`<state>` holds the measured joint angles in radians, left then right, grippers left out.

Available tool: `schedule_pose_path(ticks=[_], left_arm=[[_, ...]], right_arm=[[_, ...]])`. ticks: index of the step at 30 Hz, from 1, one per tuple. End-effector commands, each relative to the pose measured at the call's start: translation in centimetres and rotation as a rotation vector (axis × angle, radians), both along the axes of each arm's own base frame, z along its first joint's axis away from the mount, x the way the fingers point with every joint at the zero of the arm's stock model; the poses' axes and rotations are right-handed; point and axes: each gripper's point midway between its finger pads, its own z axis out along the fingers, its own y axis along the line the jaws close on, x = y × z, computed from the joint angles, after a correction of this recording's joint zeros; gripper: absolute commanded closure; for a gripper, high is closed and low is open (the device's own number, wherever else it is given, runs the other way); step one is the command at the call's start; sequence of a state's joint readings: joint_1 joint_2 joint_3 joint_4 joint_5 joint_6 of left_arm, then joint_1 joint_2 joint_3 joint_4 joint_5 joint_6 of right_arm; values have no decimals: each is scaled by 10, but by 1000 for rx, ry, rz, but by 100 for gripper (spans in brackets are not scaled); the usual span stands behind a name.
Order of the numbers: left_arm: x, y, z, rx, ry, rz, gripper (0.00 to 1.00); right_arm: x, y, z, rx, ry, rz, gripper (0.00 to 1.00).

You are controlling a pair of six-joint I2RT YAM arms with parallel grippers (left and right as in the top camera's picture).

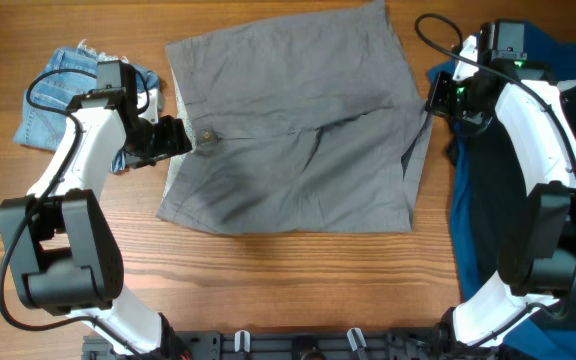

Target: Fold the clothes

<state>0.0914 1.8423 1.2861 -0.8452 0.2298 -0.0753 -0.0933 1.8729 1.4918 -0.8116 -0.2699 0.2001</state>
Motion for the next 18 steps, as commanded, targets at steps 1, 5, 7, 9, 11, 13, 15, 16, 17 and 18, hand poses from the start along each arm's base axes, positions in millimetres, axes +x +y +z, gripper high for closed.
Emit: schedule_pose_path(ticks=[1,5,7,9,11,13,15,16,17,18], left_arm=[[-3,-18,-8,-52,5,-100,30],[-1,-34,-27,-53,25,-158,31],[6,-37,-36,-52,13,-167,33],[11,-38,-41,-50,-2,-169,34],[19,-38,-41,-48,-30,-166,35],[32,-37,-39,-42,-84,-168,37],[41,-37,-38,-39,-121,-168,36],[45,-37,-37,-37,-138,-169,36],[48,-38,-38,-36,-148,-170,36],[49,-38,-41,-36,-150,-171,36]], right_arm=[[9,3,12,22,-51,-11,96],[9,3,12,27,-48,-24,96],[8,3,11,27,-44,-23,96],[7,3,11,27,-39,-24,96],[5,2,10,25,-29,-25,96],[4,2,9,26,-25,-25,96],[4,2,9,26,-25,-25,96],[4,2,9,26,-25,-25,96],[4,2,9,26,-25,-25,96],[4,2,9,26,-25,-25,96]])
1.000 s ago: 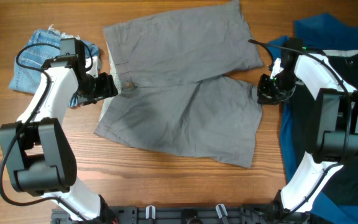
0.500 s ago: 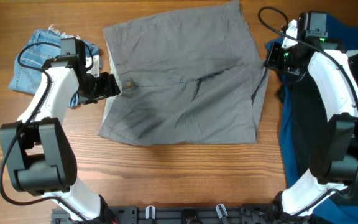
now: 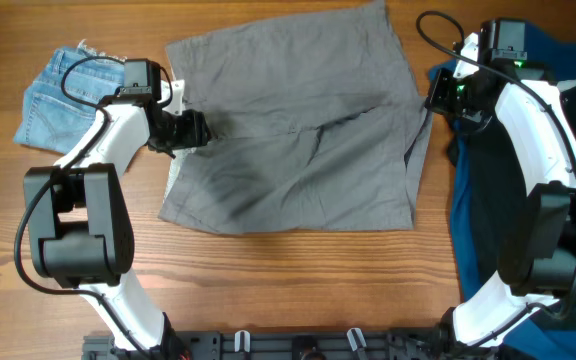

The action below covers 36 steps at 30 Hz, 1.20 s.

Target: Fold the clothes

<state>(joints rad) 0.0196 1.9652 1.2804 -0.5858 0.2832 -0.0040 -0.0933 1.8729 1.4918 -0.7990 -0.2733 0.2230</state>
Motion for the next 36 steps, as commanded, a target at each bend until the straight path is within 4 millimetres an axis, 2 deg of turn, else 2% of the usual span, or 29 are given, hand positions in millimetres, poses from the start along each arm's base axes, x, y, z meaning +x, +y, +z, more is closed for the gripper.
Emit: schedule_pose_path(ticks=[1,3,5,7,9,13,14,15,16,19,22,23,26,32,36], left_arm=[[2,-4,-13,-7,4,-21,36],[0,-4,-24,-8,27,-21,37],[-2,-6,-36,-25,59,0,49],[-4,-17,-35,-94,65,-19,61],[-2,-24,-32,-132,53,-31,68],[4,-28,-28,-160,26,-40,65],[6,-30,-26,-177,15,-46,68],[7,-30,-26,-179,15,-38,80],[8,-29,-25,-182,15,-23,96],[18,-18,-14,-196,-4,43,96],[40,7,21,-218,-85,129,96],[46,11,36,-239,-122,131,96],[56,16,60,-261,-184,130,96],[78,15,82,-293,-297,126,96],[88,26,84,-257,-331,186,96]], right_arm=[[2,2,8,15,-18,-6,96],[2,2,8,15,-18,-6,96],[2,2,8,15,-18,-6,96],[2,2,8,15,-17,-6,95],[2,2,8,15,-17,-6,96],[1,2,8,15,-13,-6,96],[1,2,8,15,-14,-6,96],[1,2,8,15,-14,-6,96],[1,2,8,15,-13,-6,96],[-1,2,7,16,-4,-6,96],[-8,3,4,18,24,-6,96],[-9,3,4,19,31,-6,96],[-10,3,3,20,38,-10,96],[-3,2,6,-8,-9,43,96],[-1,2,1,-23,-17,76,96]])
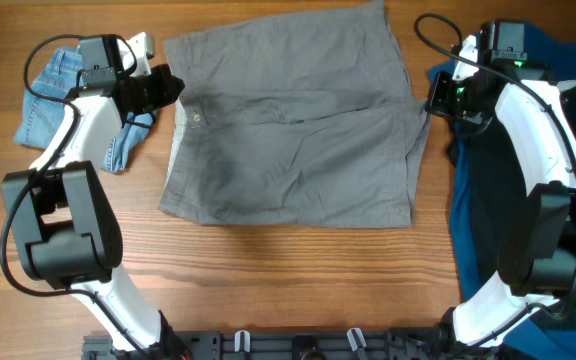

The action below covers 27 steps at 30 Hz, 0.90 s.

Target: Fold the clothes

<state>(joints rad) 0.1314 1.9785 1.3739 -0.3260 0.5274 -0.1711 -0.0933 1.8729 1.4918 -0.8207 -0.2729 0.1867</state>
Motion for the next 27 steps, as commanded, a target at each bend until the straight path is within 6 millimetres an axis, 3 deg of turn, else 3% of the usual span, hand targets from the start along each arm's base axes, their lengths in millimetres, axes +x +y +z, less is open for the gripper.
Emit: schedule_pose_path(ticks=[1,6,7,8,10,13,15,17,22,24,27], left_arm=[[9,9,17,10,-33,59,96],[10,13,14,32,-27,77,96],[9,12,13,31,-20,76,96],[7,12,11,30,-8,76,87],[1,11,6,27,25,74,72],[-16,5,-4,44,87,17,48],[-26,2,-10,69,113,-30,40],[-31,1,-16,85,127,-61,36],[-30,-13,-41,86,159,-99,31],[-26,-23,-56,86,161,-120,34],[-17,-26,-62,111,135,-114,40]], right_arm=[[5,1,2,-14,-31,53,96],[12,-1,-18,-18,-11,50,95],[14,-7,-26,-50,-1,35,64],[13,-13,-29,-80,9,23,55],[8,-22,-27,-100,27,-1,53],[-19,-35,-15,-48,114,-105,51],[-41,-26,-12,5,183,-64,51],[-52,-24,-17,2,221,-34,50],[-44,-14,-13,42,172,27,49],[-42,-15,-13,40,160,26,49],[-41,-15,-12,39,157,26,49]])
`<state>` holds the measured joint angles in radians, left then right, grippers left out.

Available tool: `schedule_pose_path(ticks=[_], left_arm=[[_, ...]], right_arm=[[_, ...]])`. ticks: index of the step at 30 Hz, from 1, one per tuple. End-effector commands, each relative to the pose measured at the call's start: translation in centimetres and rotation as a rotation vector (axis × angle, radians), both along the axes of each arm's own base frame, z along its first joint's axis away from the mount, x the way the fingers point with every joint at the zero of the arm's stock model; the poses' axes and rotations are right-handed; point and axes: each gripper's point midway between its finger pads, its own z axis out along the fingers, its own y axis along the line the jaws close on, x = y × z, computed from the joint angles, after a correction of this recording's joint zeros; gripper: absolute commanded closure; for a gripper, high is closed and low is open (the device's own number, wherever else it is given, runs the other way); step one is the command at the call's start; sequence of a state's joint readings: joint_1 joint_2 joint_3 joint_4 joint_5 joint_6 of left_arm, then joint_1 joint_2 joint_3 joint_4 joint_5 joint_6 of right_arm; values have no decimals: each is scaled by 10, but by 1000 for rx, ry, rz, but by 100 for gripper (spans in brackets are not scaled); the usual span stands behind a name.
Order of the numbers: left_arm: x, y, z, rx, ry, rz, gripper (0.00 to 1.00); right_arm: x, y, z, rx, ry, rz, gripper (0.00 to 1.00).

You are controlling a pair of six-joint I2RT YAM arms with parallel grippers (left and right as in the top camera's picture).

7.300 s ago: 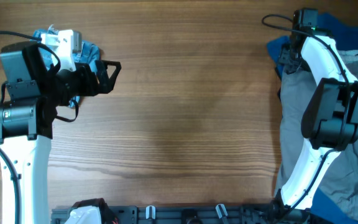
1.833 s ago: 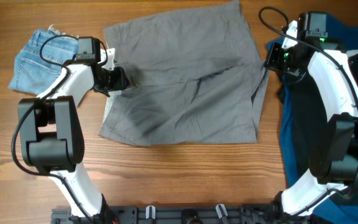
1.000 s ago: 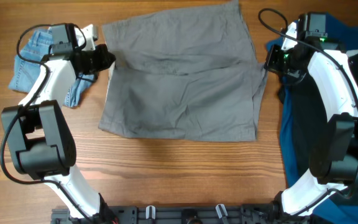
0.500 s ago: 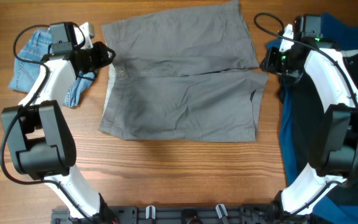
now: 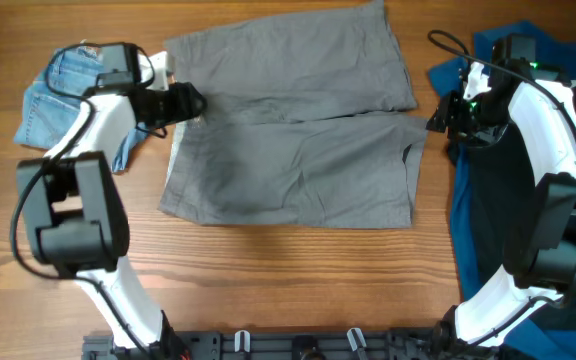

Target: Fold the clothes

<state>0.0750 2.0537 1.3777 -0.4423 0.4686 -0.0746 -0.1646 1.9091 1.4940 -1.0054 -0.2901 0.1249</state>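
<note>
Grey shorts [image 5: 288, 130] lie spread flat in the middle of the table, waistband to the left and legs to the right. A crease runs across them between the far leg and the near leg. My left gripper [image 5: 190, 103] sits over the waistband at the shorts' left edge; its jaws are too dark to read. My right gripper [image 5: 436, 122] is at the hem of the near leg on the right edge, and whether it holds cloth does not show.
Folded denim shorts [image 5: 53, 90] lie at the far left, under the left arm. A blue garment [image 5: 568, 55] and a black one [image 5: 493, 200] are piled along the right side under the right arm. Bare wood table [image 5: 288, 280] lies in front.
My left gripper has moved right and nearer, from beside the shorts' far-left corner onto the waistband. My right gripper has moved nearer along the right edge, from the far leg's hem to the near leg's.
My left gripper was at the waistband near the button, with the shorts wrinkled in the middle. It then stood slightly further onto the cloth, later off by the far-left corner with the shorts lying flatter. Now it is back on the waistband, and the right gripper, still until now, has shifted nearer.
</note>
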Motion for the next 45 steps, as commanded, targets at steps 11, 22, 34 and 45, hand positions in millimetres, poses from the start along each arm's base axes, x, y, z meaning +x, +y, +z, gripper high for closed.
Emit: schedule_pose_path(ticks=[11,22,34,45], left_arm=[[6,24,-13,106,8,49,47],[19,-1,-19,94,-49,-4,59],[45,23,70,79,-244,64,96],[59,34,58,130,-266,112,96]], right_arm=[[4,6,12,14,-50,32,48],[3,6,12,16,-46,27,48],[6,6,13,13,-60,27,47],[0,7,11,18,-31,25,44]])
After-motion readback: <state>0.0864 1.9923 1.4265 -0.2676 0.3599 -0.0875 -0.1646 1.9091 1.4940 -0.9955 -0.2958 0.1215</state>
